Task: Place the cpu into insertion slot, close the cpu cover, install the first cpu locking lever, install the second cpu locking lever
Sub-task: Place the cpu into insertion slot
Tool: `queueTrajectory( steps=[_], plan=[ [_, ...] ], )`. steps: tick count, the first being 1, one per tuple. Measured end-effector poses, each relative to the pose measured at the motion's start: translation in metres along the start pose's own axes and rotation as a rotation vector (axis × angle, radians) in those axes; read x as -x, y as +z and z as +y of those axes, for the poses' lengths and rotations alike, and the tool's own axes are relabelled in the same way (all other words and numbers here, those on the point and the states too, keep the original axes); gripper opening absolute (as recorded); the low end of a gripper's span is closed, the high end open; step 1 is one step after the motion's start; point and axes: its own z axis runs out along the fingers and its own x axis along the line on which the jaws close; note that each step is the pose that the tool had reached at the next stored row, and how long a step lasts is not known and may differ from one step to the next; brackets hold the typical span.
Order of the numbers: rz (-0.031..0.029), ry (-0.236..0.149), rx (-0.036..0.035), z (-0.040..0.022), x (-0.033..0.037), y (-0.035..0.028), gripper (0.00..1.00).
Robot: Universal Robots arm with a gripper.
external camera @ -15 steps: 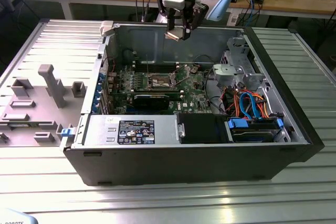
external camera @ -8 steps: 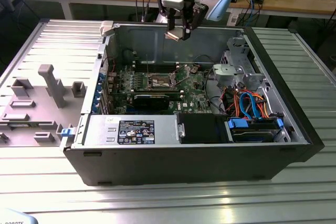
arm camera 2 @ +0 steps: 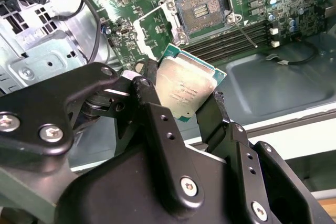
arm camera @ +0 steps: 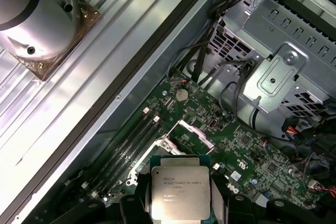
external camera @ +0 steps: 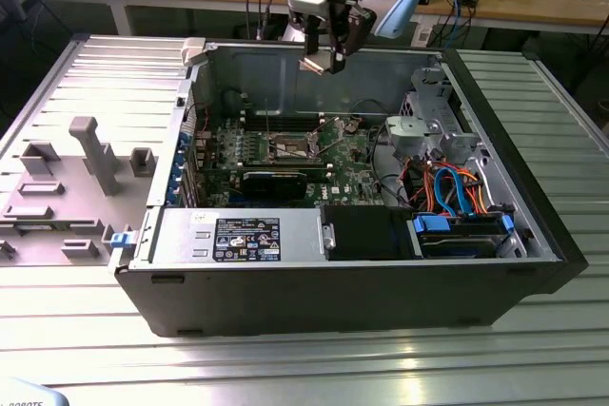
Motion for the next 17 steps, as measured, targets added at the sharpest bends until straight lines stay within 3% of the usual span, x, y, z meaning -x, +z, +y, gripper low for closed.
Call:
queueTrajectory(
  steps=[5, 17],
  plan=[
    [-0.0018, 0.02, 0.0003, 0.0, 0.0, 0.0001, 0.54],
    [-0.002, 0.022, 0.0004, 0.0, 0.0, 0.0001, 0.54]
  ],
)
